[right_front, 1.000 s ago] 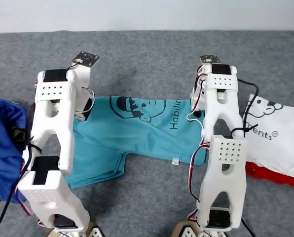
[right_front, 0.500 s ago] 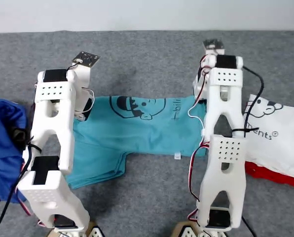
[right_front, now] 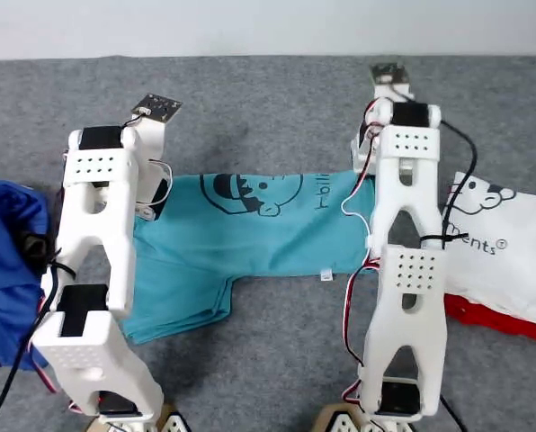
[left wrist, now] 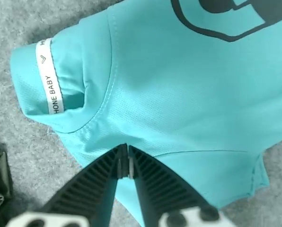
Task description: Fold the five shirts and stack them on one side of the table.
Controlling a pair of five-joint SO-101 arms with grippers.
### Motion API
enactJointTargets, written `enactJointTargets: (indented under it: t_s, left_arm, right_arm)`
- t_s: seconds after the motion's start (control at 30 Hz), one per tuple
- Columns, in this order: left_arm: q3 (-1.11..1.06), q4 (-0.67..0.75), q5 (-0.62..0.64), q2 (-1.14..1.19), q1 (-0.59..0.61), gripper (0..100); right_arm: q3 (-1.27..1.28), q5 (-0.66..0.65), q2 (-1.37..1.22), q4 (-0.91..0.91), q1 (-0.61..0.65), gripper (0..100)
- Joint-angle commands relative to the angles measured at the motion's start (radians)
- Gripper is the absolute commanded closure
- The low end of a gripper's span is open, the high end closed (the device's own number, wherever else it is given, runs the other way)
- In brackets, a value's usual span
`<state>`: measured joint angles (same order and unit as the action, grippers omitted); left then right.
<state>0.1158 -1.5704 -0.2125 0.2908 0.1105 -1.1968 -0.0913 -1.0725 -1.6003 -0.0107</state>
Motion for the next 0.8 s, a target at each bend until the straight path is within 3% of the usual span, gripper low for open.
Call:
enactJointTargets:
  t_s: [0.0,0.77]
  left_arm:
    - [0.033,-0.011,-0.011,-0.058,-0.009,99]
    - [0.033,-0.011,-0.011,-0.058,-0.009,99]
  right_arm:
    - [-0.06,-0.032,-0.008,0.035,-0.016,99.0]
    - [-0.055,-0.046,0.012,0.203,-0.016,99.0]
